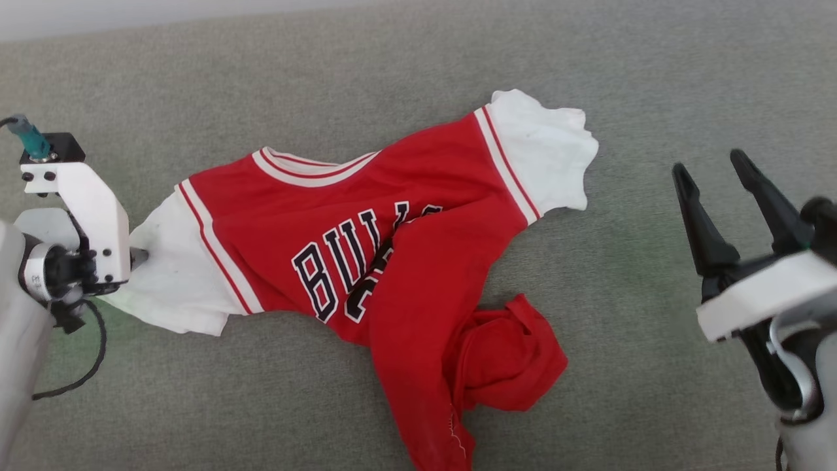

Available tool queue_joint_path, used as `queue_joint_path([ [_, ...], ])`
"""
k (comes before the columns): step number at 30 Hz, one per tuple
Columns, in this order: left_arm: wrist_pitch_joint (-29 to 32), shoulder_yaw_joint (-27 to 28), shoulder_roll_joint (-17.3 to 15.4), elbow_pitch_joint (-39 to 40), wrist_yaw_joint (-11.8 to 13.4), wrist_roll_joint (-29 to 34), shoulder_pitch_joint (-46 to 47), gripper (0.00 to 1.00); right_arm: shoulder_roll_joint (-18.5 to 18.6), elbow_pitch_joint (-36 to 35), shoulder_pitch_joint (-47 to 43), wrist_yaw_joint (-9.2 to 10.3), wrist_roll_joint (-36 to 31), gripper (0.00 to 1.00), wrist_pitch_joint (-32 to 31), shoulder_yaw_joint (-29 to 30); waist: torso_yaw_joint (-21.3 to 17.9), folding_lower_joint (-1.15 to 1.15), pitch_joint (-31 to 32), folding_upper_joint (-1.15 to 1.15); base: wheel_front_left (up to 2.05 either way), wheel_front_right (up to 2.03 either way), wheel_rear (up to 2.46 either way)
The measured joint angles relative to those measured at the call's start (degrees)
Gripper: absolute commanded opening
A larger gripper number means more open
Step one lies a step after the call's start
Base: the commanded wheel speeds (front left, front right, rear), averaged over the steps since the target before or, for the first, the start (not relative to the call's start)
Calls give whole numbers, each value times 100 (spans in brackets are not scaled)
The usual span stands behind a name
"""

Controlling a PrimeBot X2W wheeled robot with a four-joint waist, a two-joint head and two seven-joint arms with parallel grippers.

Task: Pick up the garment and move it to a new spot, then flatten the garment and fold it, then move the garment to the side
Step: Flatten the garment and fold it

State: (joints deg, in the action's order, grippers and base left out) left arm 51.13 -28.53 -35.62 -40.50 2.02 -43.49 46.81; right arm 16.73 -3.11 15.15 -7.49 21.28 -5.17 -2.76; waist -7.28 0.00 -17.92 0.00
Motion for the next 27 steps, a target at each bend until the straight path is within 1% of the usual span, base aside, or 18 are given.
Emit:
queue_joint_path([
  [4, 335, 1, 168, -132, 133, -165, 147, 100, 242, 213, 367, 0, 165, 100, -275, -229, 85, 0, -116, 0, 0, 0, 0],
  [5, 448, -3, 203, -131, 108, -202, 184, 38, 310, 286, 472, -1, 229, 100, -367, -301, 117, 0, -144, 0, 0, 0, 0],
  [6, 478, 23, 248, -141, 147, -245, 214, 0, 397, 367, 583, -1, 255, 100, -458, -363, 149, 0, -173, 0, 0, 0, 0],
  [8, 594, 26, 339, -132, 158, -311, 254, 0, 532, 546, 827, 0, 414, 100, -649, -487, 224, 0, -230, 0, 0, 0, 0],
  [13, 597, -32, 567, -57, 125, -334, 392, 0, 996, 1195, 1522, -1, 746, 100, -1230, -832, 470, 0, -356, 0, 0, 0, 0],
  [20, 431, -116, 860, -83, -25, -334, 625, 0, 1343, 2218, 2579, -1, 1318, 100, -2260, -1394, 857, 0, -543, 0, 0, 0, 0],
  [23, 346, -164, 968, -123, -103, -325, 730, 0, 1400, 2707, 2971, 0, 1481, 100, -2708, -1657, 1007, 0, -628, 0, 0, 0, 0],
  [27, 261, -211, 1099, -191, -203, -310, 866, 0, 1372, 3348, 3410, -1, 1651, 100, -3250, -1980, 1178, 0, -736, 0, 0, 0, 0],
])
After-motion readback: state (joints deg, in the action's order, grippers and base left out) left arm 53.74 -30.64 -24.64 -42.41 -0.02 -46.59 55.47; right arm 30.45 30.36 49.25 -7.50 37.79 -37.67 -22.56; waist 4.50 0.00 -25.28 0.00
